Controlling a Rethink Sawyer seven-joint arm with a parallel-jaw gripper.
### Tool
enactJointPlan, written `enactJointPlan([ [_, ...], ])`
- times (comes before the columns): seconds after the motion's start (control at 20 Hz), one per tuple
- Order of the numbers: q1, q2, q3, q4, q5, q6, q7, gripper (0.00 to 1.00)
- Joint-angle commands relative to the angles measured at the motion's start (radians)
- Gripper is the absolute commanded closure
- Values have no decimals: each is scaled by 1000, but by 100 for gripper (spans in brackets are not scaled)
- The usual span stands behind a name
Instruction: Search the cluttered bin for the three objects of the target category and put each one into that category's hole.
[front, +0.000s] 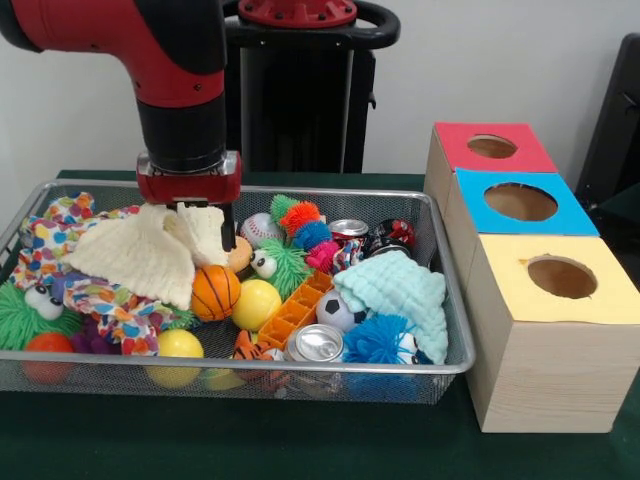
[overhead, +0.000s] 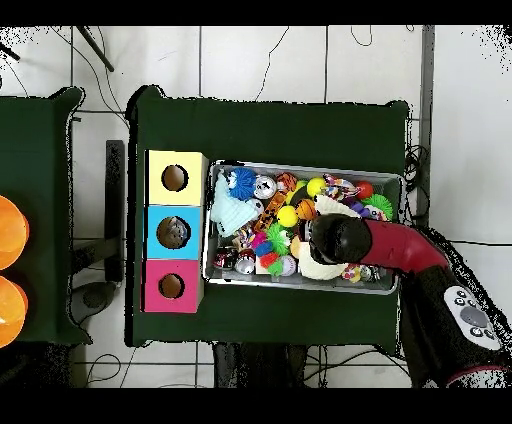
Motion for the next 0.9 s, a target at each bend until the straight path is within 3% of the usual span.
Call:
enactJointPlan([
  [0.05,-3,-76,71,-43,-2,97,-73,0],
  [0.55,19,-197,69,-43,23,235,-85,0],
  [0.9,-11,-141,103,-62,1,186,-105,0],
])
